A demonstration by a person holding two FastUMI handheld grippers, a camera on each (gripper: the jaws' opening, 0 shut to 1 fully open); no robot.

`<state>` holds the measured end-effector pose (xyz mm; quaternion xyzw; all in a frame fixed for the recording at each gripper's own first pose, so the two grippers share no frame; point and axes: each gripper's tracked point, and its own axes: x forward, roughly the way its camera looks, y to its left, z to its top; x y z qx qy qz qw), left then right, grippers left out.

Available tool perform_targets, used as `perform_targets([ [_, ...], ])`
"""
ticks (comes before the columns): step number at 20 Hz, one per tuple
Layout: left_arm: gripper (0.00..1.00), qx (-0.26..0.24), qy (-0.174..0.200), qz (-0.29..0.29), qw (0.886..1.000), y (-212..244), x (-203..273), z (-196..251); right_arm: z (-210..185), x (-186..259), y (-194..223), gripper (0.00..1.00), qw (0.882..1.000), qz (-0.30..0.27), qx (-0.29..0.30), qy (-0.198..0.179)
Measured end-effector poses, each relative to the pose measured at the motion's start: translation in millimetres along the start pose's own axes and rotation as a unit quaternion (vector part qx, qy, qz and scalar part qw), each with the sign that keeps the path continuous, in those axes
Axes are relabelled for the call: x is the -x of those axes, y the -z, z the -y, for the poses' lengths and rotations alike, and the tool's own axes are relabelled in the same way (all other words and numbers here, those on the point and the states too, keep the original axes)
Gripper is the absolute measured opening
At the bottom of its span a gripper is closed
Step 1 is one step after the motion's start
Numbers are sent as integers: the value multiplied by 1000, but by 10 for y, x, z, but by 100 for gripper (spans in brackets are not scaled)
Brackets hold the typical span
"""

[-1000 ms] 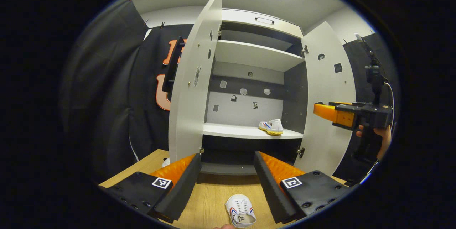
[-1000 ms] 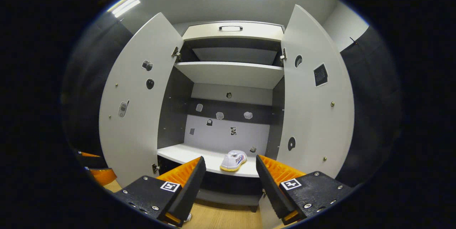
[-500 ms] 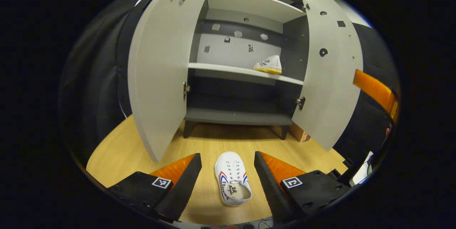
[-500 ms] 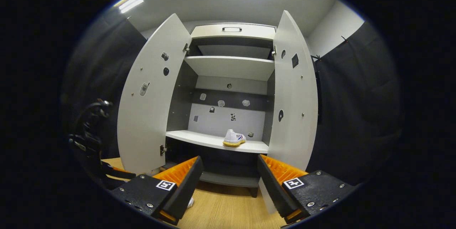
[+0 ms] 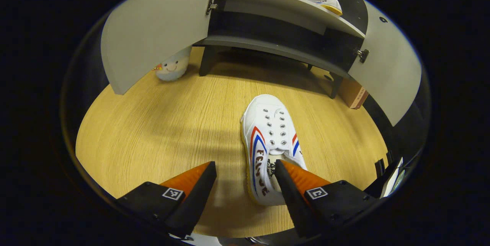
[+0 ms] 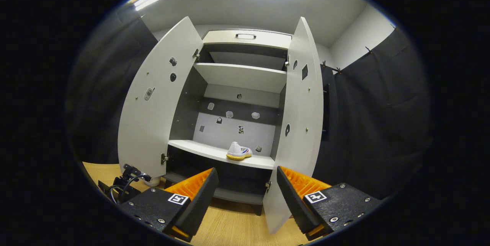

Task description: Grab one shoe with the right hand and put it into the shoe cabinet, grab the other shoe with the left hand and put it into the shoe cabinet; then close the right door with the right hand and the left door with the left hand.

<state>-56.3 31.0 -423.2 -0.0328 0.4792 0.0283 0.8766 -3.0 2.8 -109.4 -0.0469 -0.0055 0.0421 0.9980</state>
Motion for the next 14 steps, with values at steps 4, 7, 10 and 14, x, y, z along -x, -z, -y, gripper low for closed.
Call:
perform_targets([
  [4,100,-32,-5,-46,998,76,-83,-9,27,26,32,94,1000,-7,16,-2],
  [7,100,-68,-33,-55,996,21,-204,-19,14,22,15,94,1000,-6,13,-5],
  [10,100,-79,-26,-30,996,-68,-243,-41,25,1,26,94,1000,-9,-5,-5],
  [14,99,-35,-1,28,999,-105,-348,11,74,-41,54,94,1000,-13,0,0],
])
